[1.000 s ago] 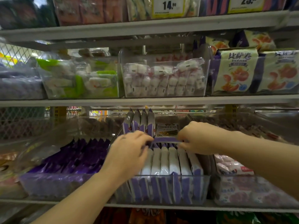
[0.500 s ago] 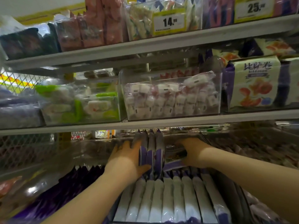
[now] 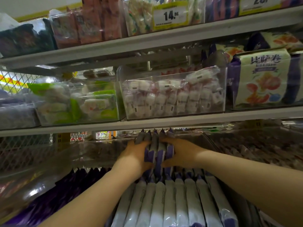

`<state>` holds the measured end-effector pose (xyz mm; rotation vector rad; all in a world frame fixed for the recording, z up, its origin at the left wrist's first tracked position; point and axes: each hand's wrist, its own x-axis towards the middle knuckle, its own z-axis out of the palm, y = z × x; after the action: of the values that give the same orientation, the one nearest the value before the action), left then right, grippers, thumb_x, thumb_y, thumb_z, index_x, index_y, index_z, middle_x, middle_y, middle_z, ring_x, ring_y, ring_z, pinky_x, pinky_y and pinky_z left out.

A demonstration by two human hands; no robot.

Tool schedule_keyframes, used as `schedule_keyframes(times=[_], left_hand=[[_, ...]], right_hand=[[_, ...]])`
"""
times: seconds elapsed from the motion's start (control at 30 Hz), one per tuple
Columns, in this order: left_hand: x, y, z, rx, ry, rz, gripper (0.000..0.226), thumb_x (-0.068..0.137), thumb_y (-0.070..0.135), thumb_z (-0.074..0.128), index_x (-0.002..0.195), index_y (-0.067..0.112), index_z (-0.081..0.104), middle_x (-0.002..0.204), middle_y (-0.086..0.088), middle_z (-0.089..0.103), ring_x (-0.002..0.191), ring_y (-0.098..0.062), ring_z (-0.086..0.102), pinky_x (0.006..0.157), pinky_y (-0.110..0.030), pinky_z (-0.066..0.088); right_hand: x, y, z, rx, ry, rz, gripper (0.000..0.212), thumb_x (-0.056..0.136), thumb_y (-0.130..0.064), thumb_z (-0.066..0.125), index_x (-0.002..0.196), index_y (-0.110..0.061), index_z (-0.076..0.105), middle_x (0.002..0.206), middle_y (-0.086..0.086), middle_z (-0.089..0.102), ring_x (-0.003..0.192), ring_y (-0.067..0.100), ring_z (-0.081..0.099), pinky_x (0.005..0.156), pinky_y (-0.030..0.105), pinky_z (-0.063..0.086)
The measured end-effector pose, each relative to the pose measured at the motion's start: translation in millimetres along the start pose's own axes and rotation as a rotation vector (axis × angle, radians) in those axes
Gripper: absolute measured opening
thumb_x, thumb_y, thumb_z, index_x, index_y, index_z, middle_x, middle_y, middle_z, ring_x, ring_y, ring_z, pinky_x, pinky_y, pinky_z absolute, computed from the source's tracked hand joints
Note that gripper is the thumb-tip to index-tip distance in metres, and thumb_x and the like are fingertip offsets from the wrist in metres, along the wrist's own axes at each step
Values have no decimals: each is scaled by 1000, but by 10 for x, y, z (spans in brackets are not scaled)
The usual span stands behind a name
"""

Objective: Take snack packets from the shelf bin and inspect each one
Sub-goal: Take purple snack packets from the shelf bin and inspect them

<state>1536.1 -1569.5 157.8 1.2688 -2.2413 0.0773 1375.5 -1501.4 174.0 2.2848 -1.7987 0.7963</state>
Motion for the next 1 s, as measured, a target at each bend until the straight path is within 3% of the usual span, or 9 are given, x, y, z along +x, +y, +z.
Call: schedule_keyframes(times=[0.17,0.23,0.33,0.47,0.57,0.67,0.73,0.87,1.0], left_hand=[[-44,-26,9,-87,102,13,54,88,27,67,139,35,49,147,-10,35,129,-33,46,106,-35,41],[-74,-17,32,-138,202,49,42,89,25,66,130,31,59,140,-9,40,124,-32,50,100,-30,41],[-53,46,9,-211,330,108,20,88,18,66,107,21,72,120,-8,48,107,-32,57,90,-27,45],[-1,75,-60,-83,148,91,37,87,21,68,123,28,65,137,-9,46,120,-30,52,101,-30,42],[-48,24,-72,-91,115,112,45,87,20,68,130,29,58,144,-7,39,129,-28,44,99,-21,33],[-118,-19,-52,-74,103,152,56,86,22,69,138,22,49,154,-12,27,138,-28,34,106,-26,31],[-132,-13,-29,-100,92,197,58,81,24,73,135,22,51,148,-8,35,135,-26,39,105,-26,34],[-68,42,-11,37,39,165,64,86,26,69,143,34,41,151,0,31,135,-27,41,106,-36,40],[-17,42,-4,118,38,149,61,91,28,64,144,41,38,155,-1,27,136,-32,41,107,-41,41]], right_hand=[[-2,21,-13,60,88,30,46,85,-26,69,128,-23,53,122,1,56,113,20,54,95,30,47],[-12,76,-31,80,106,52,45,85,-26,69,127,-24,54,114,-4,56,110,18,55,88,26,47],[-26,140,-40,112,95,96,50,82,-29,72,129,-26,53,120,-4,54,111,17,53,84,22,43],[10,91,-43,68,46,136,65,79,-34,76,137,-24,49,132,-1,52,121,21,52,87,23,43],[81,-39,-4,-143,117,135,56,79,-35,75,131,-23,57,131,6,54,114,27,54,91,33,49],[64,-117,86,-254,217,130,44,80,-34,74,121,-23,61,136,5,37,115,31,50,92,41,51],[3,-110,123,-265,235,99,43,80,-37,73,119,-25,59,136,3,32,112,33,52,90,42,51],[-16,-111,58,-317,137,30,52,83,-42,68,131,-35,50,132,4,38,112,35,54,93,46,50],[127,-150,-77,-324,-41,37,50,83,-40,68,131,-32,54,124,6,47,111,29,54,95,35,47]])
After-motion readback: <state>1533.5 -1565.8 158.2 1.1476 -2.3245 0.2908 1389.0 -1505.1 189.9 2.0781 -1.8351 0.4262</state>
